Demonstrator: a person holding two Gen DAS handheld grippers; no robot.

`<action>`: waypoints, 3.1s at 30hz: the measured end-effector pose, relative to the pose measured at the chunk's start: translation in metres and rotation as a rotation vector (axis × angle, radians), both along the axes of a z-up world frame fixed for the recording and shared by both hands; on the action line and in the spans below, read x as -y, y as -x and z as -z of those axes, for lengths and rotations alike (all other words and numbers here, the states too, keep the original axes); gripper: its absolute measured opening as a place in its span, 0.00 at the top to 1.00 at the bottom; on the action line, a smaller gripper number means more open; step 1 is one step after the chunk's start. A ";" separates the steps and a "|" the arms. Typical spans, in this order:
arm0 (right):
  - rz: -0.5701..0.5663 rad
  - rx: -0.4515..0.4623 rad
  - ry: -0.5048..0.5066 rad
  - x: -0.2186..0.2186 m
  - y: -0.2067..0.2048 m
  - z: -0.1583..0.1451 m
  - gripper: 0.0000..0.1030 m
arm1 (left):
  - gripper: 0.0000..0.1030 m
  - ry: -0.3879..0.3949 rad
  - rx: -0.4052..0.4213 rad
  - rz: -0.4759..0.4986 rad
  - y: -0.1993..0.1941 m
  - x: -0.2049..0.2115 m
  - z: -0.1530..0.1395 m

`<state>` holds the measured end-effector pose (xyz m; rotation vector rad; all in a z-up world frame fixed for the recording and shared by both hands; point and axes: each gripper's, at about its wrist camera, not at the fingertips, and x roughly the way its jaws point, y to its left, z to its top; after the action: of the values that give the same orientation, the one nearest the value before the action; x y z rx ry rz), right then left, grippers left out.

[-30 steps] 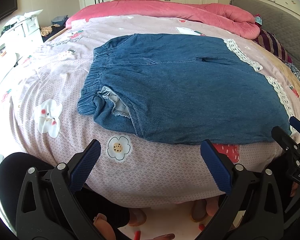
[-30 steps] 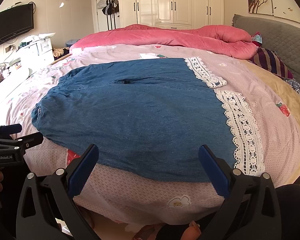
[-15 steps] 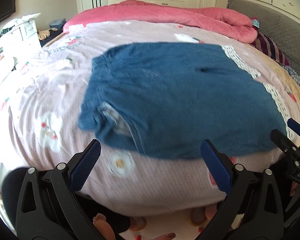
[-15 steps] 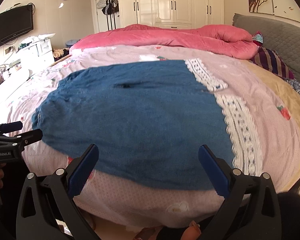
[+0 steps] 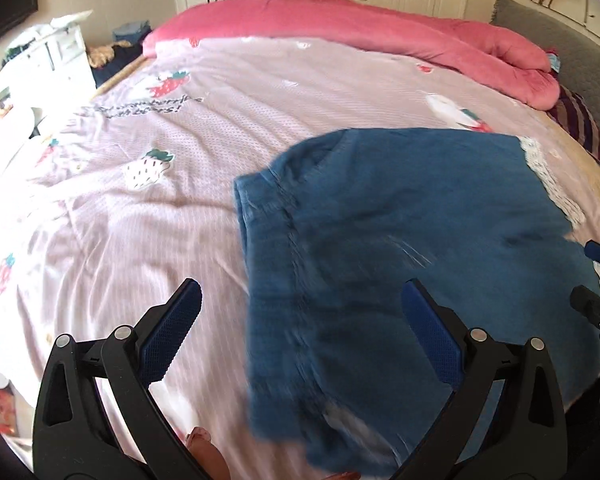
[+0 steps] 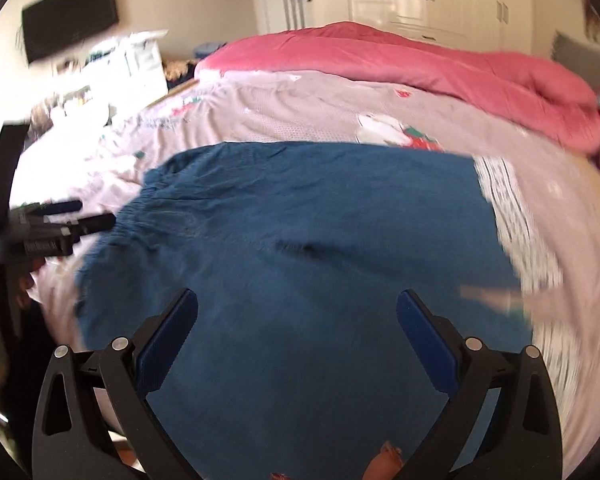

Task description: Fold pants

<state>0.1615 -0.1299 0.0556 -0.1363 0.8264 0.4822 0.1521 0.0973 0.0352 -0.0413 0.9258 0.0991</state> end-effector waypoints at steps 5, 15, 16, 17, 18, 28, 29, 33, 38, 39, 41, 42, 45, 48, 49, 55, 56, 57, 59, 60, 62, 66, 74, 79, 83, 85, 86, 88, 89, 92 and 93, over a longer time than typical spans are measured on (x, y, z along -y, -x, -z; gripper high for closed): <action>-0.033 -0.044 0.021 -0.011 -0.054 0.004 0.04 | 0.09 -0.074 -0.038 0.003 -0.049 -0.022 0.014; -0.145 -0.013 0.148 -0.061 -0.136 0.009 0.04 | 0.27 -0.065 -0.036 0.108 -0.105 -0.032 0.027; -0.160 -0.015 0.175 -0.066 -0.145 0.013 0.04 | 0.29 -0.061 -0.038 0.125 -0.109 -0.032 0.029; -0.169 -0.016 0.194 -0.071 -0.152 0.016 0.04 | 0.36 -0.058 -0.038 0.135 -0.112 -0.033 0.030; -0.179 -0.017 0.211 -0.074 -0.158 0.019 0.04 | 0.41 -0.052 -0.039 0.145 -0.117 -0.033 0.032; -0.313 -0.027 0.332 -0.117 -0.199 0.036 0.04 | 0.95 0.092 -0.010 0.226 -0.124 -0.046 0.035; -0.337 -0.025 0.365 -0.124 -0.201 0.039 0.04 | 0.95 0.096 0.003 0.231 -0.122 -0.045 0.031; -0.406 0.011 0.451 -0.144 -0.203 0.044 0.04 | 0.95 0.114 0.045 0.240 -0.114 -0.046 0.019; -0.436 -0.023 0.380 -0.150 -0.201 0.037 0.49 | 0.95 0.128 0.107 0.262 -0.097 -0.041 -0.003; -0.448 -0.029 0.349 -0.149 -0.196 0.033 0.66 | 0.95 0.121 0.112 0.267 -0.095 -0.040 -0.005; -0.452 -0.025 0.316 -0.145 -0.184 0.025 0.83 | 0.96 0.082 0.122 0.268 -0.089 -0.035 -0.008; -0.444 -0.024 0.305 -0.141 -0.178 0.021 0.87 | 0.96 0.070 0.127 0.267 -0.086 -0.033 -0.010; -0.412 -0.003 0.278 -0.129 -0.158 0.005 0.90 | 0.96 0.058 0.135 0.264 -0.074 -0.029 -0.014; -0.361 -0.001 0.243 -0.115 -0.131 -0.008 0.91 | 0.96 0.022 0.151 0.283 -0.059 -0.020 -0.018; -0.338 -0.010 0.234 -0.109 -0.121 -0.011 0.91 | 0.96 0.000 0.164 0.291 -0.052 -0.013 -0.020; -0.308 -0.018 0.180 -0.087 -0.070 -0.023 0.91 | 0.96 -0.029 0.193 0.301 -0.018 0.003 -0.026; -0.310 -0.017 0.172 -0.085 -0.067 -0.024 0.91 | 0.96 -0.012 0.190 0.299 -0.012 0.002 -0.026; -0.316 -0.017 0.157 -0.082 -0.056 -0.026 0.91 | 0.96 -0.005 0.191 0.298 -0.006 0.003 -0.026; -0.323 -0.028 0.134 -0.077 -0.040 -0.027 0.91 | 0.96 0.007 0.192 0.294 0.008 0.004 -0.026; -0.327 -0.035 0.124 -0.076 -0.034 -0.027 0.91 | 0.96 0.014 0.193 0.291 0.016 0.004 -0.026; -0.336 -0.046 0.107 -0.072 -0.018 -0.026 0.91 | 0.96 0.026 0.191 0.289 0.030 0.006 -0.025; -0.338 -0.070 0.085 -0.065 0.009 -0.019 0.91 | 0.96 0.057 0.174 0.283 0.053 0.011 -0.019; -0.339 -0.134 0.063 -0.054 0.051 0.013 0.91 | 0.96 0.077 0.116 0.283 0.085 0.023 -0.001; -0.331 -0.176 0.031 -0.056 0.067 0.038 0.91 | 0.96 0.079 0.056 0.268 0.092 0.025 0.014; -0.322 -0.177 0.013 -0.056 0.076 0.045 0.88 | 0.96 0.082 0.031 0.268 0.098 0.026 0.019; -0.324 -0.172 -0.002 -0.055 0.078 0.043 0.88 | 0.96 0.084 0.028 0.261 0.101 0.025 0.020; -0.327 -0.170 -0.010 -0.054 0.080 0.042 0.88 | 0.96 0.086 0.032 0.257 0.103 0.025 0.020; -0.336 -0.160 -0.002 -0.054 0.083 0.042 0.87 | 0.96 0.092 0.033 0.251 0.106 0.024 0.020; -0.338 -0.160 0.002 -0.055 0.084 0.044 0.87 | 0.96 0.094 0.032 0.250 0.107 0.024 0.020; -0.338 -0.164 -0.009 -0.054 0.084 0.045 0.84 | 0.93 0.089 0.035 0.247 0.111 0.024 0.016; -0.342 -0.163 -0.012 -0.054 0.085 0.044 0.83 | 0.86 0.089 0.043 0.246 0.114 0.024 0.012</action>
<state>0.0762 -0.0758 0.0116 -0.2313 0.9642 0.8285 0.0385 0.0730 0.0228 -0.0113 0.8857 -0.1705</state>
